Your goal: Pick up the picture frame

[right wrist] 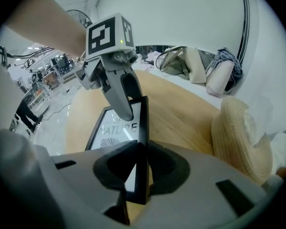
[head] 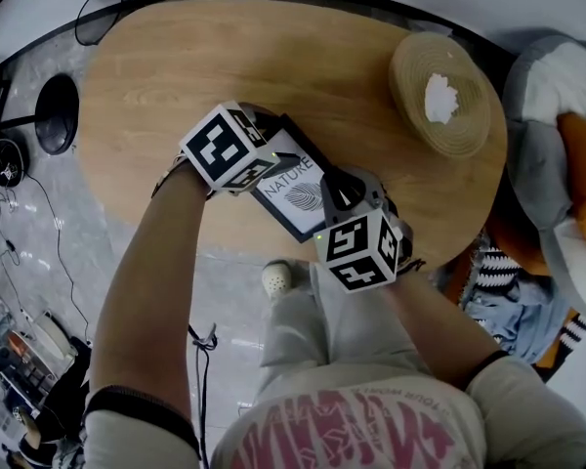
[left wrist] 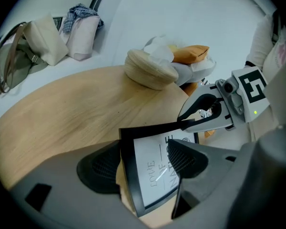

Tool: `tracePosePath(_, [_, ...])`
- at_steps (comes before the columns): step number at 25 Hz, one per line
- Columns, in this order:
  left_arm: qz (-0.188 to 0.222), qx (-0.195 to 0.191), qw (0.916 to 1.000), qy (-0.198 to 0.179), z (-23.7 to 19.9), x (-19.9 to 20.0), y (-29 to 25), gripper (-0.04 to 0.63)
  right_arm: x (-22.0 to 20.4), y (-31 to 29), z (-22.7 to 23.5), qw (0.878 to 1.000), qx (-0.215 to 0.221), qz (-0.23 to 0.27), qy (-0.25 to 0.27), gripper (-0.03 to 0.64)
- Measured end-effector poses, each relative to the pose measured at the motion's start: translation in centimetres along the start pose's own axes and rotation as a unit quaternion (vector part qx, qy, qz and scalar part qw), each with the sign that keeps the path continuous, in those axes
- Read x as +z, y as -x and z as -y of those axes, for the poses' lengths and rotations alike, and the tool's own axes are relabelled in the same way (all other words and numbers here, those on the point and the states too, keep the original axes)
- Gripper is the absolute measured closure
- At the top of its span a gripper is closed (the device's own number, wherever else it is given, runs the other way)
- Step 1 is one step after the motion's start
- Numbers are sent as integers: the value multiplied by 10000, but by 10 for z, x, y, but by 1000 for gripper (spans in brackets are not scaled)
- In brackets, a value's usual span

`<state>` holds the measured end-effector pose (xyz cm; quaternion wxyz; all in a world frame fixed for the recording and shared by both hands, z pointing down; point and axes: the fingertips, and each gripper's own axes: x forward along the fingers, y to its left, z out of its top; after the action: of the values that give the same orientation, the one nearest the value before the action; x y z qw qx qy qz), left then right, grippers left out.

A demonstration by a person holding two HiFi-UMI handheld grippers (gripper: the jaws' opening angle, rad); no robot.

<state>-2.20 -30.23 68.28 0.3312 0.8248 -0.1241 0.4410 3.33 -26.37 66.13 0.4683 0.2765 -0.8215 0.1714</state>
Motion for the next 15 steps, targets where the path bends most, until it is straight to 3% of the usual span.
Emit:
tracePosePath(6, [102, -89, 9995, 277, -1, 2, -1, 295, -2, -2, 0, 10000, 4, -36, 9, 543])
tracePosePath(15, [13, 47, 9993, 381, -3, -1, 3, 319, -4, -3, -1, 10000, -38, -48, 42, 545])
